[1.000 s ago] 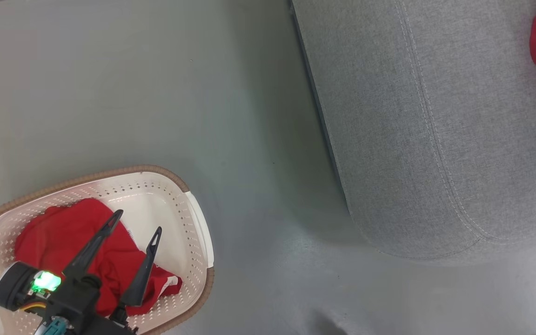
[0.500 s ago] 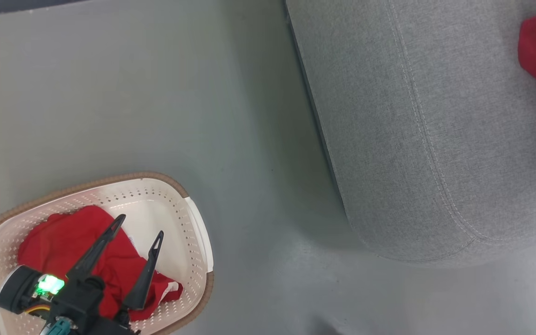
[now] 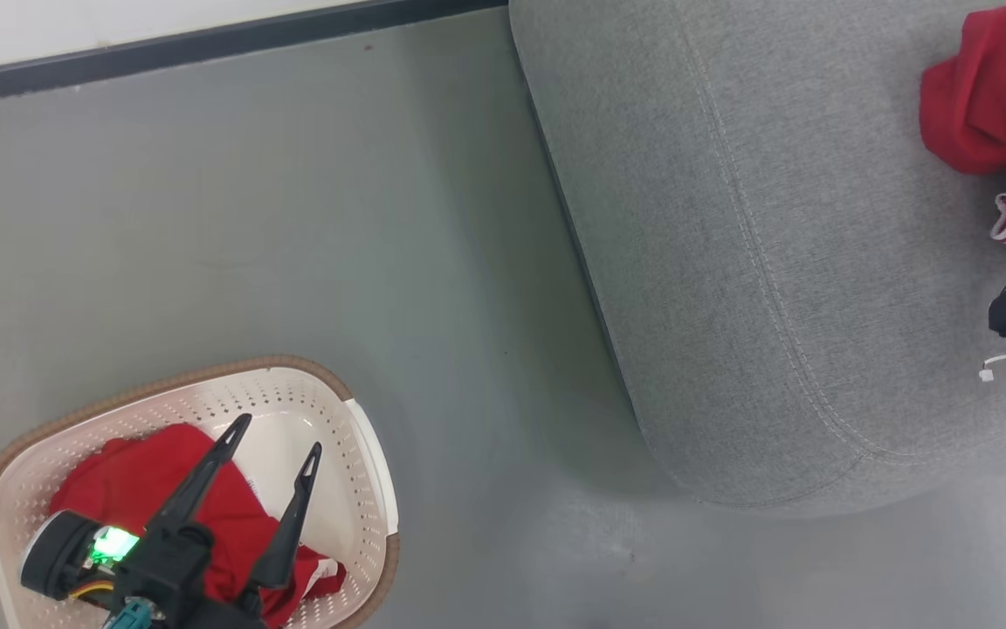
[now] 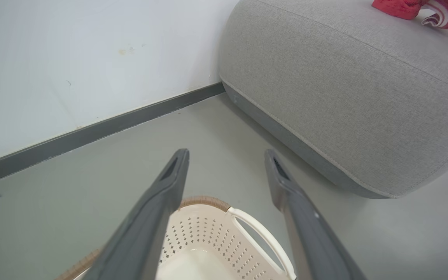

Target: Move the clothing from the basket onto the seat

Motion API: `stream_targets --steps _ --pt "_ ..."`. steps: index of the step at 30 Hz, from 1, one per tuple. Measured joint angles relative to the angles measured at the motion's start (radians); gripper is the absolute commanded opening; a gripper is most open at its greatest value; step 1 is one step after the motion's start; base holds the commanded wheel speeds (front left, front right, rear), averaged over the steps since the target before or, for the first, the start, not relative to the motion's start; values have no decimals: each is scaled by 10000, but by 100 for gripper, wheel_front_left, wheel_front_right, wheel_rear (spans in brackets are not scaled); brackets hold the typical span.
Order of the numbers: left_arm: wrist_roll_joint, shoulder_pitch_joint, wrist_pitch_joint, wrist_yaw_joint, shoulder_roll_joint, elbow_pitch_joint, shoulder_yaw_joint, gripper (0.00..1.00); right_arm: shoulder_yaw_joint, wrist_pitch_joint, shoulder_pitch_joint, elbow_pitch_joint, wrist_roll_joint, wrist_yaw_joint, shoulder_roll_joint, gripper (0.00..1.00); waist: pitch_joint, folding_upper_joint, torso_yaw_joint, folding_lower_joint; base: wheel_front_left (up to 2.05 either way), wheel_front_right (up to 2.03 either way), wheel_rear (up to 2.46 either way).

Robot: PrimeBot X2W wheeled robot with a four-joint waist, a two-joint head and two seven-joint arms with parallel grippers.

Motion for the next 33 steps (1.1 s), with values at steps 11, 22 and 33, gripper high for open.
stream_targets --steps 11,22,33 --pt "-58 219 0 0 -416 144 -113 100 523 968 52 44 -255 221 13 100 -504 0 -190 -1 0 0 0" --pt "-58 151 0 0 -660 257 -242 100 583 1843 -871 -464 -456 251 -627 100 -628 1 121 0 0 0 0" --pt "-61 151 0 0 -846 431 -54 100 1039 2228 -1125 -1122 -706 368 -537 100 -803 2 309 0 0 0 0"
